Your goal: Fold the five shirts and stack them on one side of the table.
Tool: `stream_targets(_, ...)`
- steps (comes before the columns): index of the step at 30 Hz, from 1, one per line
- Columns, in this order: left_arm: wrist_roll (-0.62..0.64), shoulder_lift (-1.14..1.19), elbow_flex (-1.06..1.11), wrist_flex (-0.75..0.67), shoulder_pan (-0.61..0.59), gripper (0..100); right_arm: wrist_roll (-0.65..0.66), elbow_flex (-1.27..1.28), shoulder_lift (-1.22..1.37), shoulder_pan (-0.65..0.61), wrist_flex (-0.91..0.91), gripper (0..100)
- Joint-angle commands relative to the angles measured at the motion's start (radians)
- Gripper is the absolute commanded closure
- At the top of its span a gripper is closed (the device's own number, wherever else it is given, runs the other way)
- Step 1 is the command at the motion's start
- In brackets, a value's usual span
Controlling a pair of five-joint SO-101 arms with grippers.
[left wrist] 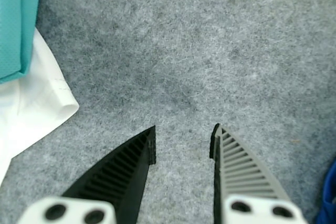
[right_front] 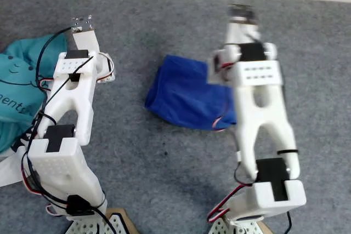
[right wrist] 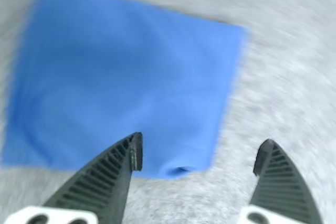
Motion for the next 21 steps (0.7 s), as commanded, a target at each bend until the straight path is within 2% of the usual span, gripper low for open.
stream_targets(1, 0.002, -0.004, -0.004, -0.012, -0.002, 81, -0.051, -0.056, 0.056, 0.096, -0.001, 66.5)
stream_targets(9, 0.002, -0.002, -0.002, -0.021, -0.002, 81, -0.054, -0.056, 0.328, 0.076, -0.148, 66.5)
stream_targets(17, 0.002, 0.035, -0.016, -0.023, -0.002, 81, -0.054, -0.048, 0.412, 0.058, -0.234, 66.6)
stream_targets(21, 0.002, 0.033, -0.016, -0.023, -0.002, 81, -0.048, -0.056, 0.493, 0.056, -0.265, 71.5)
